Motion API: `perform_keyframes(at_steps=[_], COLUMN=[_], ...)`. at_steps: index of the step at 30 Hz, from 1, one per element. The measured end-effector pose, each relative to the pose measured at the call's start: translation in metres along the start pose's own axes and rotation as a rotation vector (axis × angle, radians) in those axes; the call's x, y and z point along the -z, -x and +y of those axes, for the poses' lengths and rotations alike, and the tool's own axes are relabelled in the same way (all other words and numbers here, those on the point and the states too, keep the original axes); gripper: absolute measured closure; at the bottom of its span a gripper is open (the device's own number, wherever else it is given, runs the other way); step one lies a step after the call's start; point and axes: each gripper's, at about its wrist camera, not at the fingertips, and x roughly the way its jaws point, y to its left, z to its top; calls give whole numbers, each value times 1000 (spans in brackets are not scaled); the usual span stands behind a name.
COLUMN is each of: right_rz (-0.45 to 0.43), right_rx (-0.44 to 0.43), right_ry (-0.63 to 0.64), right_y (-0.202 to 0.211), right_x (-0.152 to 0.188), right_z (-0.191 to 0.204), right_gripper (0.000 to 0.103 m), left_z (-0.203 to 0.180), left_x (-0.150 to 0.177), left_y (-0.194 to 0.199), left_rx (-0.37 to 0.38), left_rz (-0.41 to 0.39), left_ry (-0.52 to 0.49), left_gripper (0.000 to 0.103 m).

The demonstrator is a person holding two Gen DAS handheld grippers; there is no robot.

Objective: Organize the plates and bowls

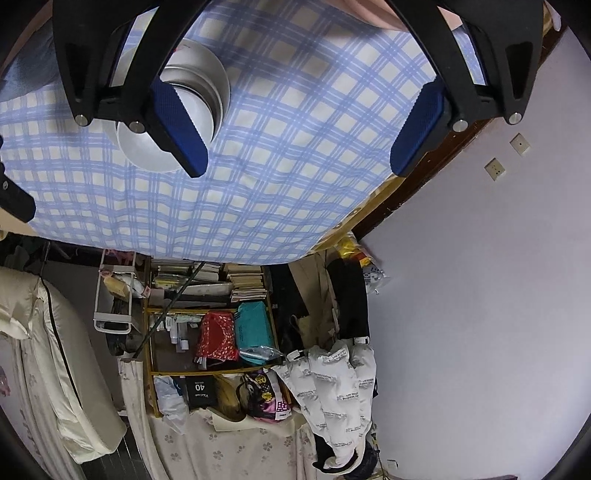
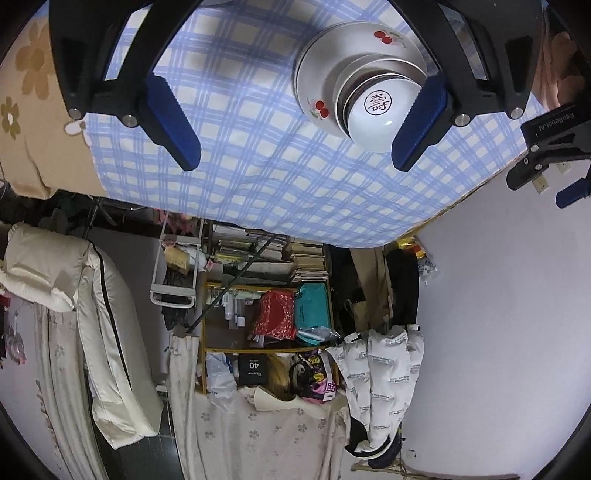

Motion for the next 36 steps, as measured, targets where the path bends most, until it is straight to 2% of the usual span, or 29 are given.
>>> perform_keyframes(at_steps=[13,26,36], right_rz=[30,2,15], right_rx=[-3,10,4], right_ry=[12,12,10], right_y=[-7,-4,-6], right_x=[3,4,5], right_z=[-5,-4,0], right_gripper=[0,0,0], left_z=[-6,-6,-4], left_x=[3,3,3], left_y=[-5,-4,0], left_rx=[16,14,19], left_rz=[15,10,4], left_ry=[-25,-27,-31], left_gripper=[5,5,5])
